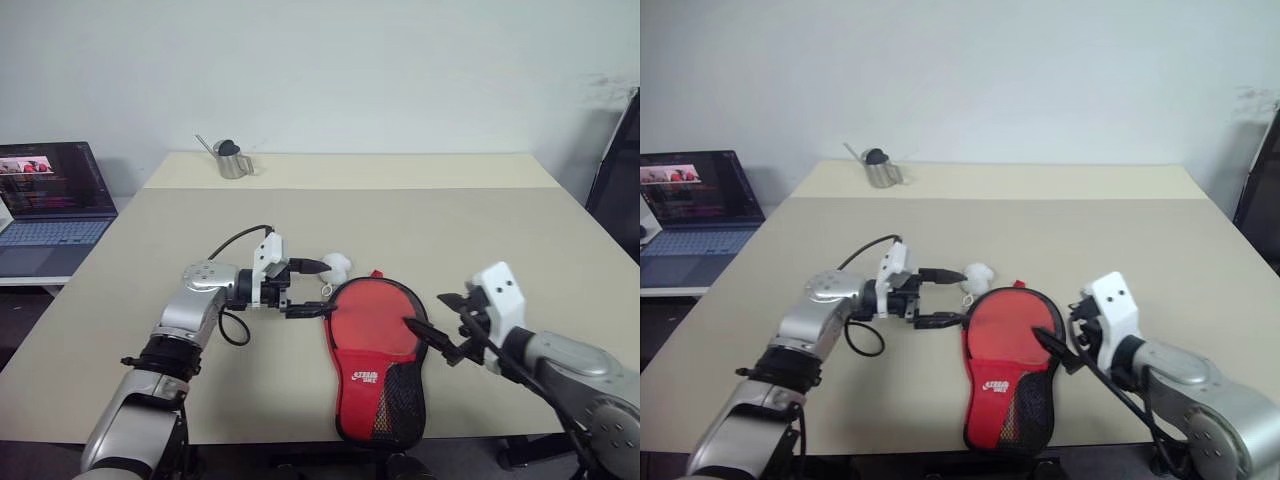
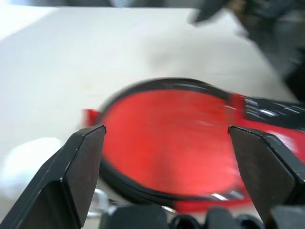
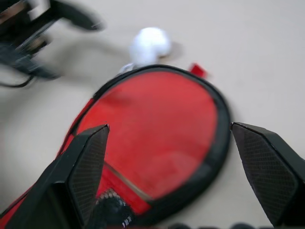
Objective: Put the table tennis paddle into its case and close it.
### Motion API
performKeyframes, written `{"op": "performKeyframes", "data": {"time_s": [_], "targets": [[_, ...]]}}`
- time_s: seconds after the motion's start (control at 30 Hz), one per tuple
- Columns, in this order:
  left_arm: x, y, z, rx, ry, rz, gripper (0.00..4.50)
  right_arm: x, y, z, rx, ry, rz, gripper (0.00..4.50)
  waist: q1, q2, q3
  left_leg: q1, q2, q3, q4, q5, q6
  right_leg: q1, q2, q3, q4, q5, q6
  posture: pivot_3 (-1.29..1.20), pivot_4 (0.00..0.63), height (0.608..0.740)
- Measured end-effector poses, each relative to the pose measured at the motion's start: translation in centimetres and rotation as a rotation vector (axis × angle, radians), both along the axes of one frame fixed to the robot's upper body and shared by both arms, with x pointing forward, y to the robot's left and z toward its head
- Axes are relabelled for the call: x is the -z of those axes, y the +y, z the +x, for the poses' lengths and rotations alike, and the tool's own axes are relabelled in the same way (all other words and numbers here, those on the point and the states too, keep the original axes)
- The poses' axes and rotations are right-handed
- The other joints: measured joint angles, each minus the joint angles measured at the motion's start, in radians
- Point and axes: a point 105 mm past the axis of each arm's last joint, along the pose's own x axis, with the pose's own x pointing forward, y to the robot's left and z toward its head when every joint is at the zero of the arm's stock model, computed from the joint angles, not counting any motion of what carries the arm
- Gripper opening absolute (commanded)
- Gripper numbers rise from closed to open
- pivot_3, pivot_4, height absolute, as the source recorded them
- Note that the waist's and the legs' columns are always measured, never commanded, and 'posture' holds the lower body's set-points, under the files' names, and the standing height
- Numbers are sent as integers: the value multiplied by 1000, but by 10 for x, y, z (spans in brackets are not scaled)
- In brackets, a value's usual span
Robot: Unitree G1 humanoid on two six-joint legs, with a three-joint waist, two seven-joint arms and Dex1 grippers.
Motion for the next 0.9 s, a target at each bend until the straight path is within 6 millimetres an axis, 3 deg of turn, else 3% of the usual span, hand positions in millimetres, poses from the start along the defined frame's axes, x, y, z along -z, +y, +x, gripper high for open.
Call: {"op": "performKeyframes", "data": {"time_s": [0.17,0.33,0.6,0.9], "targets": [[-6,5,11,-110,-40,-17,4500,8,24,16,-68,8,3,4464,-2,0,0,0,0,0,0,0,0,0,0,0,0,0,0,0,150,740],[-8,9,20,-200,-78,4,4500,34,41,30,-87,54,-18,4464,2,0,0,0,0,0,0,0,0,0,0,0,1,0,0,0,150,740],[-8,9,44,-339,-75,29,4500,66,41,34,-32,99,-28,4464,4,0,0,0,0,0,1,0,0,0,0,0,2,0,1,0,150,740],[6,-9,67,-391,10,74,4500,68,44,35,-15,89,-21,4464,2,0,0,1,0,-1,2,0,0,0,1,0,4,0,1,0,150,740]]}}
